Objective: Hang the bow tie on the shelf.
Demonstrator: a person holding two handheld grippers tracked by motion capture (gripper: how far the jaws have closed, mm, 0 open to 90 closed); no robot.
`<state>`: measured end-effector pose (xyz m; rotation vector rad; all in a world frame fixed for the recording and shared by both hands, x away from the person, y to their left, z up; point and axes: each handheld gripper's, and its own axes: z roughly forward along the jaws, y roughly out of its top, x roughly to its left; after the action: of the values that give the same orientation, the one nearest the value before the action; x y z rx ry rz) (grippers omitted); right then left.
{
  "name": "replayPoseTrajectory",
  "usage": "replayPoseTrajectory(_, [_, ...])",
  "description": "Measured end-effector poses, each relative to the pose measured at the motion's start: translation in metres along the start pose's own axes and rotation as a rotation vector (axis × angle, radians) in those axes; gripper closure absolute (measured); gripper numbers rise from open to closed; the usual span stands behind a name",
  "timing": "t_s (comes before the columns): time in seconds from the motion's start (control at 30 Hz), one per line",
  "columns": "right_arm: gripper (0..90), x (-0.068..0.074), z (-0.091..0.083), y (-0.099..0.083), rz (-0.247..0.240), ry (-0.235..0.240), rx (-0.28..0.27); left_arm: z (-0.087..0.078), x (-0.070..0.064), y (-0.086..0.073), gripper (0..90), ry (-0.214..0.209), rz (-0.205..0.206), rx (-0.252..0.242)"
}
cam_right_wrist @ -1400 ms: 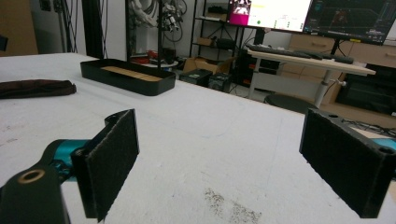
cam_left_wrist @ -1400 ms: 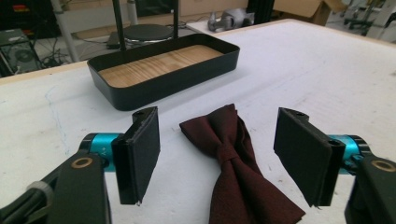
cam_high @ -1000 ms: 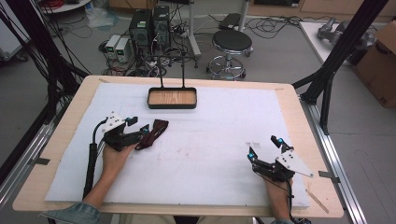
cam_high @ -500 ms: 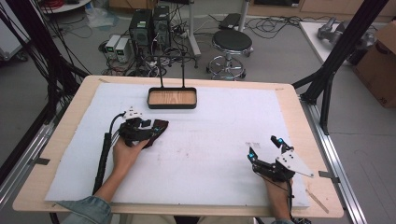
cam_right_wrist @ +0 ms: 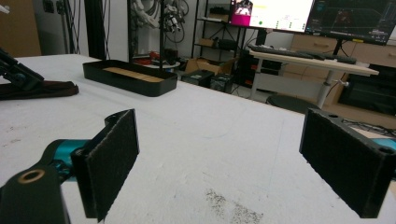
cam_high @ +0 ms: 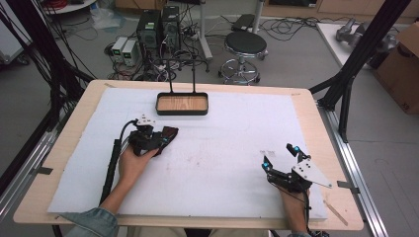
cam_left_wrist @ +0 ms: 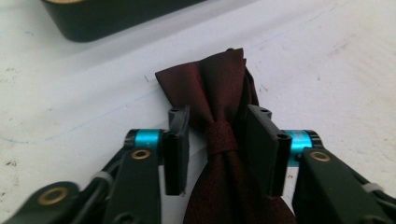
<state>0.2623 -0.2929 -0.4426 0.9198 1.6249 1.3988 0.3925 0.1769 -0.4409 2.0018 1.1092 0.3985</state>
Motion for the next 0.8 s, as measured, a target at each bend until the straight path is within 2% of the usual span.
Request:
replayPoseTrajectory(0.03, [11.1, 0.000, 0.000, 0.000, 0.000, 0.000, 0.000, 0.000, 0.000, 0.000, 63.4, 0.003, 0.002, 0.007])
replayPoseTrajectory(0.13, [11.1, 0.000, 0.000, 0.000, 0.000, -0.001, 0.000, 0.000, -0.001, 0.000, 71.8, 0.002, 0.001, 0.013])
replayPoseTrajectory(0.2, [11.1, 0.000, 0.000, 0.000, 0.000, 0.000, 0.000, -0.001, 0.000, 0.000, 74.2, -0.017, -0.002, 0.013])
replayPoseTrajectory(0.3, [11.1, 0.000, 0.000, 0.000, 0.000, -0.001, 0.000, -0.001, 0.002, 0.000, 74.7, -0.032, -0.017, 0.003])
replayPoseTrajectory(0.47, [11.1, 0.000, 0.000, 0.000, -0.002, 0.000, -0.003, -0.004, 0.002, -0.001, 75.3, -0.057, -0.007, -0.006])
replayPoseTrajectory(0.7, [11.1, 0.000, 0.002, 0.000, -0.019, -0.002, 0.004, -0.008, 0.001, 0.000, 75.3, -0.092, 0.018, -0.048])
replayPoseTrajectory(0.77, [11.1, 0.002, 0.001, 0.000, -0.015, -0.007, 0.007, -0.012, 0.004, 0.001, 75.3, -0.105, 0.001, -0.073])
replayPoseTrajectory(0.8, [11.1, 0.001, 0.002, 0.000, -0.019, -0.012, 0.004, -0.017, 0.005, 0.003, 75.3, -0.106, -0.002, -0.110])
